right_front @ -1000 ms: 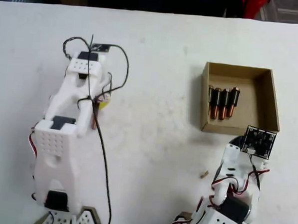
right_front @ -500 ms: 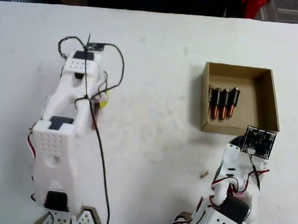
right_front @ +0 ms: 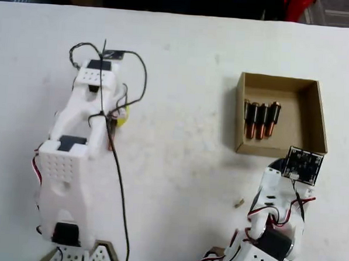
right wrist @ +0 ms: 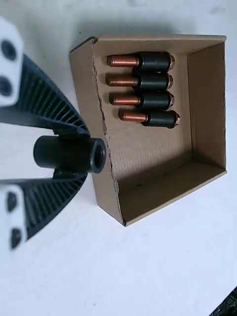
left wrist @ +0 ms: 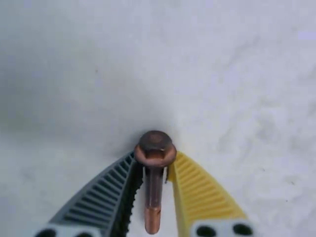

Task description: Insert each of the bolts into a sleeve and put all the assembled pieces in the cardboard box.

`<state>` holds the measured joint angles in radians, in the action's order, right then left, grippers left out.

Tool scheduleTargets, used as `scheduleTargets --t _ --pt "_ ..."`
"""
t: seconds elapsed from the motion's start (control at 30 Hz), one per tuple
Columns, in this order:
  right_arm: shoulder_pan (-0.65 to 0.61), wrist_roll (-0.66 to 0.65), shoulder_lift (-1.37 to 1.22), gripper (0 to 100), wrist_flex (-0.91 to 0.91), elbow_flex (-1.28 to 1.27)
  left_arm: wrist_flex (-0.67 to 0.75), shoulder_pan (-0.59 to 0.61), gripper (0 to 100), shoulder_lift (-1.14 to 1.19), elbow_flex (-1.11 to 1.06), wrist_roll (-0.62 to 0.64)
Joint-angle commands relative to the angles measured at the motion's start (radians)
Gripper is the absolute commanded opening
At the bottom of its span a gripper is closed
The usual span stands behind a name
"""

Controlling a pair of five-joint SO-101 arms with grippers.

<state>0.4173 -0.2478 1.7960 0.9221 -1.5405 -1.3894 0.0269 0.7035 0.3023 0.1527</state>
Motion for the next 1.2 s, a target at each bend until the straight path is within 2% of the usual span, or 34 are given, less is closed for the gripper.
scheduleTargets --t 0.0,0.23,0.3,0.43,0.7,0.93,1.17 --pt "0.002 0.000 0.010 1.7 -0.021 0.003 0.041 -0.015 2 -0.005 -0.003 0.002" --pt "0.001 0.002 0.010 1.7 -0.021 0.003 0.032 -0.015 3 -0.018 -0.002 0.000" --pt "-0.022 0.003 0.010 1.7 -0.021 0.003 -0.011 -0.015 3 -0.019 0.018 -0.009" --pt "-0.143 0.002 0.010 1.7 -0.018 0.003 -0.155 -0.016 2 -0.019 0.147 -0.130" --pt "-0.430 0.000 0.010 1.7 -0.016 0.009 -0.388 -0.016 2 -0.019 0.376 -0.213" --pt "-0.685 0.006 0.010 1.7 -0.031 0.011 -0.396 -0.012 2 -0.151 0.364 -0.219" --pt "-0.811 0.009 0.010 1.7 -0.122 0.011 -0.394 -0.015 2 -0.467 0.221 -0.221"
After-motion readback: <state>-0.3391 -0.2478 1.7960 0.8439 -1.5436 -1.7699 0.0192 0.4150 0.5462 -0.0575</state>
